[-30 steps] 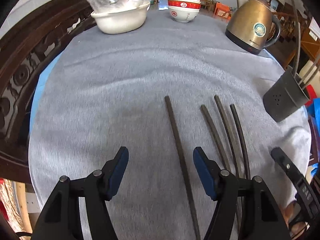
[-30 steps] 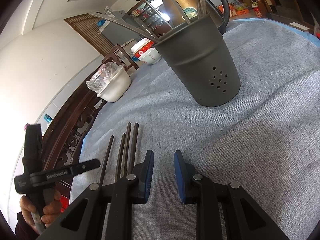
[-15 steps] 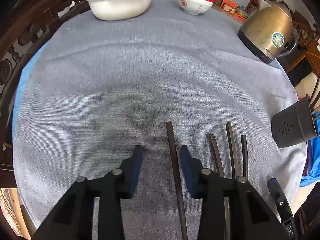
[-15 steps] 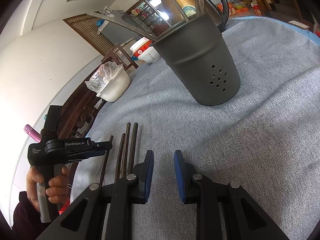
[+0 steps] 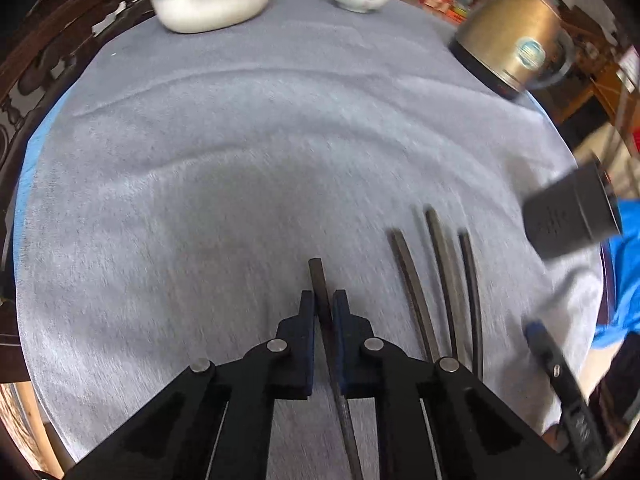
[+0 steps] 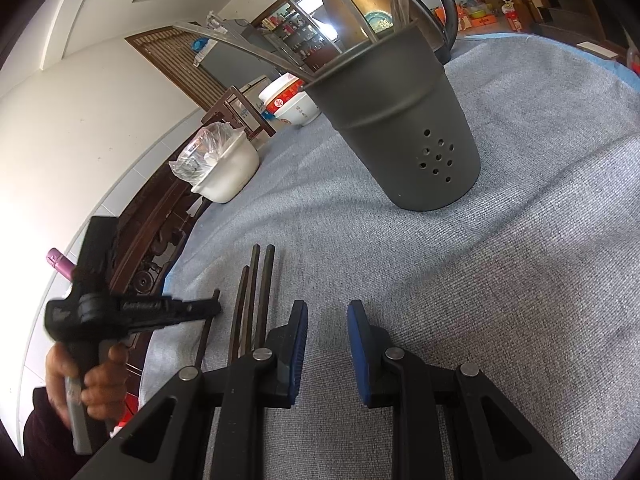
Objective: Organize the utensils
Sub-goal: 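Close the left gripper on a chopstick while the right gripper lines up on another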
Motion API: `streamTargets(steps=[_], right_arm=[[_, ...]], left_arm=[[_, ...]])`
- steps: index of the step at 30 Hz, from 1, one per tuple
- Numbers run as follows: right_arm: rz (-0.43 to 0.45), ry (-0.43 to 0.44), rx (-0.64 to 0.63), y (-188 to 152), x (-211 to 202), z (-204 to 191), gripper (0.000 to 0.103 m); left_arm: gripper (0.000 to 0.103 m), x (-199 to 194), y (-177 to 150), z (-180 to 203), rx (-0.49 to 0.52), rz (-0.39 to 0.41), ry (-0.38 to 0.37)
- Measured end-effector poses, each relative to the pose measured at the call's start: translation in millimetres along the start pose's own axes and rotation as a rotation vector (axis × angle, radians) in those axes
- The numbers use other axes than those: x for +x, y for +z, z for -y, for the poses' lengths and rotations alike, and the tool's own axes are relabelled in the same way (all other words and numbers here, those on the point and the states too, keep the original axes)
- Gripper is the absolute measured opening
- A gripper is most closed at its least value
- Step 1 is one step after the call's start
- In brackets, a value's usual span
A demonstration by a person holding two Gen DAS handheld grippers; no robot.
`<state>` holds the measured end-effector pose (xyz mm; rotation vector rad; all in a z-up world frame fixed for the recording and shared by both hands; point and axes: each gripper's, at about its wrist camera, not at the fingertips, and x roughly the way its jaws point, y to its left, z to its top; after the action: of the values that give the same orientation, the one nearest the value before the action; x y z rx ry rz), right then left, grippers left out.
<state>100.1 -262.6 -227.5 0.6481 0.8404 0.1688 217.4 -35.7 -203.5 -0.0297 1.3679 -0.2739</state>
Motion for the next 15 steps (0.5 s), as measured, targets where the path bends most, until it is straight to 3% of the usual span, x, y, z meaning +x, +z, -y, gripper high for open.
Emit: streamTargets(steps=[8, 12, 15], right_arm=[[-0.024, -0.016, -0.155, 13, 9, -49, 0.025], [-0.128, -0.05, -0.184, 30, 37, -70, 0.023], [-0.175, -0.071, -0.203, 36, 56, -79, 0.022]], left_arm=[[0.011, -16, -5, -9, 0.038, 0.034, -0.007], [0.023, -25, -8, -12, 0.042, 0.049, -0.027], [0.025, -28, -11, -19, 0.033, 0.044, -0.035]])
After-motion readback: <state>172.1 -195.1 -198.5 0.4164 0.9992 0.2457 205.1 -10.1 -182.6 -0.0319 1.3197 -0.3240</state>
